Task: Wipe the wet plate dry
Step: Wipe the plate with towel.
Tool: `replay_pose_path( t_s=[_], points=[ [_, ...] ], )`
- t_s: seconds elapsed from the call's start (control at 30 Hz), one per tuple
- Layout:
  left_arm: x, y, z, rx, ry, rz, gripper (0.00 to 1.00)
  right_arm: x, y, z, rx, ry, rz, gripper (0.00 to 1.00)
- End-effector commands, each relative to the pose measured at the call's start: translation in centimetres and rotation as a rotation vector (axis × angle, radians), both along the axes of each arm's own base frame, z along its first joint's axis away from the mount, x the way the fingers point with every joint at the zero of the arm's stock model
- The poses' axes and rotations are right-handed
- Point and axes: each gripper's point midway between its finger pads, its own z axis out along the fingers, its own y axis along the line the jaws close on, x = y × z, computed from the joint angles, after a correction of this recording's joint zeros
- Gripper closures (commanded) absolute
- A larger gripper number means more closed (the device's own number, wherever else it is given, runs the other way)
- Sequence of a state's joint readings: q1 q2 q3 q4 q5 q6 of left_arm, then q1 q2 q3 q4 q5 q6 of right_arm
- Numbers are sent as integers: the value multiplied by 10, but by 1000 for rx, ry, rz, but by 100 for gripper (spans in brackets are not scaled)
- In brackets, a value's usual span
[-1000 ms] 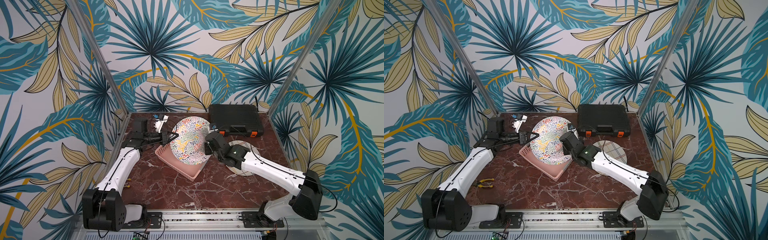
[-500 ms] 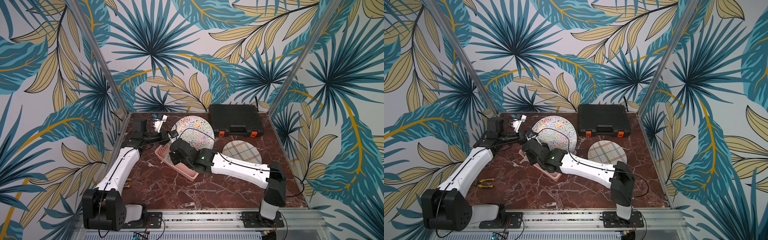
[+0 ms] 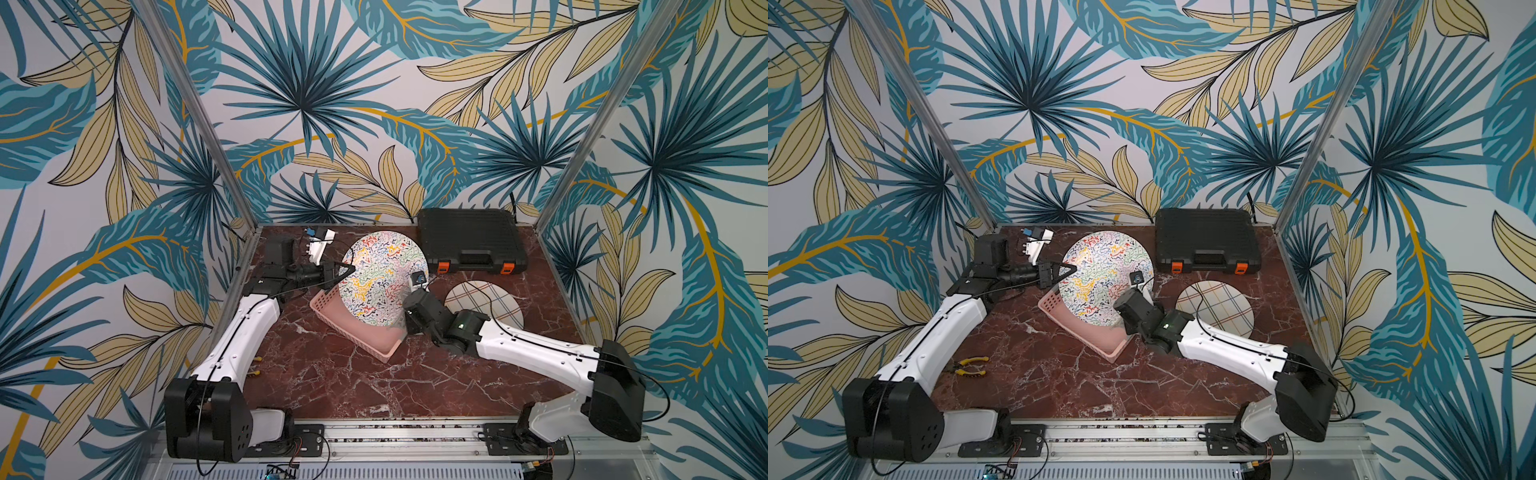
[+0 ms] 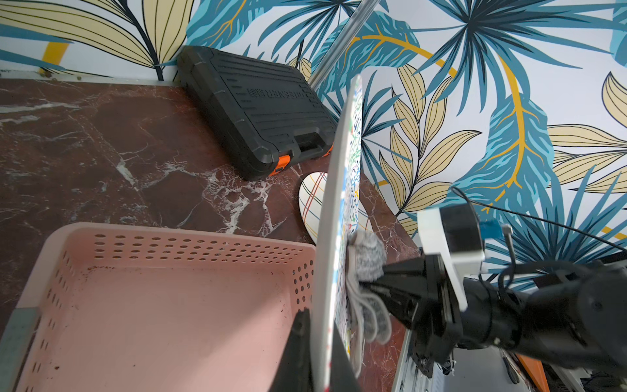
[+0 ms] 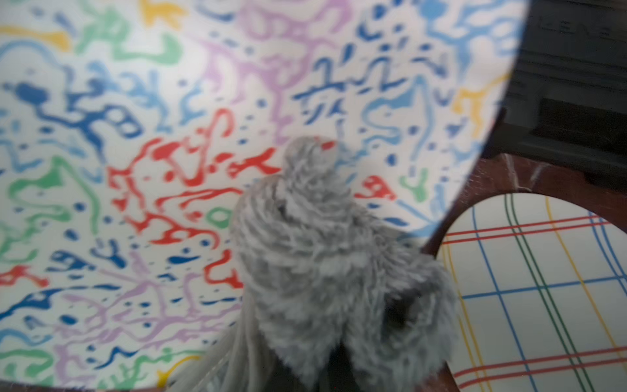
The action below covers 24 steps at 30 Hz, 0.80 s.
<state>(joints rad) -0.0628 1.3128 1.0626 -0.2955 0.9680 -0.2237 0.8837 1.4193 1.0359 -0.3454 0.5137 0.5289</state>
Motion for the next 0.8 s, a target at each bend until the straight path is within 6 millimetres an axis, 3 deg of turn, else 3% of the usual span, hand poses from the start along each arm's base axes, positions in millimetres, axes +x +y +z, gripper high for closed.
replay_pose_path(
  t_s=[0.0,0.07,0.17,0.33,0.5,0.67,0.77],
  points=[
    [-25,-13,46,-74,-99,-120,100,12,-56,-4,36,37,-151,100],
    [-29,-13,47,-71,-94,-131,100,17,-72,8,76,32,-172,100],
    [-34,-15,49,-56,-110,-153,100,23,-83,44,122,-7,-168,100],
    [-51,-21,52,-9,-170,-215,100,33,-79,114,212,-42,-94,100],
    [-71,-31,47,111,-248,-284,100,43,-45,194,377,-65,37,100],
    [-84,-40,44,202,-302,-347,100,56,6,231,562,-10,186,100],
    [-88,-46,43,243,-327,-368,100,68,38,229,648,74,252,100]
  ],
)
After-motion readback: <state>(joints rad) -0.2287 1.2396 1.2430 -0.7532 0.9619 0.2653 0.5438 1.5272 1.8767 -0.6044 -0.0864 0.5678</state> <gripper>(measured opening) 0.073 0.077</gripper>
